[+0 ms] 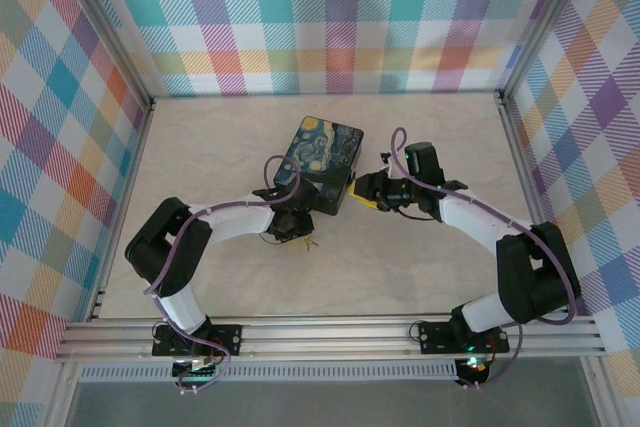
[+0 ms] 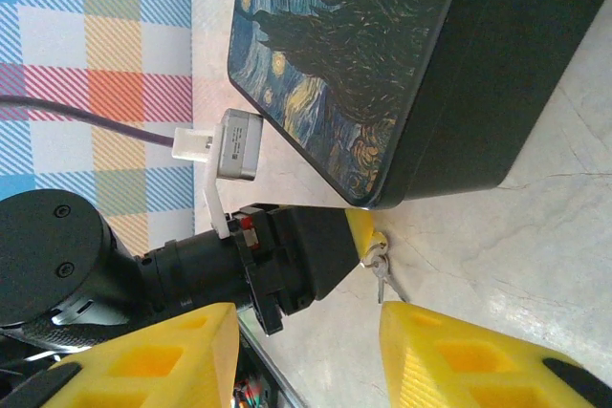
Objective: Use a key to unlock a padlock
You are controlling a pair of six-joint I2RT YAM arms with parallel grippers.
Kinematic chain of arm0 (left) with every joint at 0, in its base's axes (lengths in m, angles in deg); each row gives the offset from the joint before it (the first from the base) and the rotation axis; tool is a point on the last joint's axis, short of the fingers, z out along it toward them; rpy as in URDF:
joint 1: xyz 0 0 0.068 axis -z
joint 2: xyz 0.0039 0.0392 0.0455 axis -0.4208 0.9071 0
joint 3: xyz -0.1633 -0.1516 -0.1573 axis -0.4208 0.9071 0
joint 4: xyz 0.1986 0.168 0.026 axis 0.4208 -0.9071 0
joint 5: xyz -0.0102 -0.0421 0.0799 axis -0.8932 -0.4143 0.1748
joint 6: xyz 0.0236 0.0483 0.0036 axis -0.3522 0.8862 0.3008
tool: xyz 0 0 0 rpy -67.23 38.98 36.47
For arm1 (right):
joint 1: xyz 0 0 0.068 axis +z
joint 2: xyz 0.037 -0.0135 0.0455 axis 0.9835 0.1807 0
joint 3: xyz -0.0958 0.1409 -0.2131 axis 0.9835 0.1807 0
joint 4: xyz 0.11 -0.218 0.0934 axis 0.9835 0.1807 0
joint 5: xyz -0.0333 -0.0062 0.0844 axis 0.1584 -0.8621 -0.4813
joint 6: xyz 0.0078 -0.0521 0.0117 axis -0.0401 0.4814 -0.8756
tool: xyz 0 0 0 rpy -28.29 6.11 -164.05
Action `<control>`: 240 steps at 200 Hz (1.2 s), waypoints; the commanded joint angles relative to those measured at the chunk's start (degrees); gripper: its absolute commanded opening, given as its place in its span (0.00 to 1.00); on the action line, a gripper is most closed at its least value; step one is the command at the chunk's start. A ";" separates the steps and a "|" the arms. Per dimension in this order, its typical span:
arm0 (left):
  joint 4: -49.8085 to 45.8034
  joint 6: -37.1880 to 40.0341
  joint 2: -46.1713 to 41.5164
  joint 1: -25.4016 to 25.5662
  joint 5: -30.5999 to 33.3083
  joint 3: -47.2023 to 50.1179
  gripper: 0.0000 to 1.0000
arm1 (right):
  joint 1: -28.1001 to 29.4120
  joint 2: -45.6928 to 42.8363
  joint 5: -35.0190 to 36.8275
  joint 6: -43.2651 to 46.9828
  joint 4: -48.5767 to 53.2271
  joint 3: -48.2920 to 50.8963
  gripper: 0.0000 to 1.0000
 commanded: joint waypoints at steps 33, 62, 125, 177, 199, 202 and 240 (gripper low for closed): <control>-0.85 -3.16 4.87 1.41 0.16 3.52 0.15 | -0.08 -3.33 0.65 2.01 1.71 1.14 0.43; -2.20 -5.15 4.83 1.56 0.69 3.35 0.09 | -0.03 -3.46 0.38 2.30 1.89 1.10 0.43; -6.81 -7.36 2.29 1.59 -0.01 -1.03 0.01 | 7.16 -2.06 4.44 5.79 6.19 1.38 0.43; -13.42 -2.76 -1.84 1.59 0.04 -4.24 0.18 | 10.26 -2.82 10.64 1.43 3.61 5.81 0.43; -16.07 -1.19 -4.55 2.54 0.72 -4.06 0.25 | 9.39 -3.52 12.42 1.73 5.88 5.04 0.43; -16.40 -1.02 -4.93 2.82 0.86 -4.06 0.26 | 9.12 -3.59 12.44 1.74 6.03 5.01 0.43; -18.39 -1.12 -8.67 7.90 2.24 -3.62 0.34 | 7.02 -3.48 12.47 2.34 7.08 4.58 0.43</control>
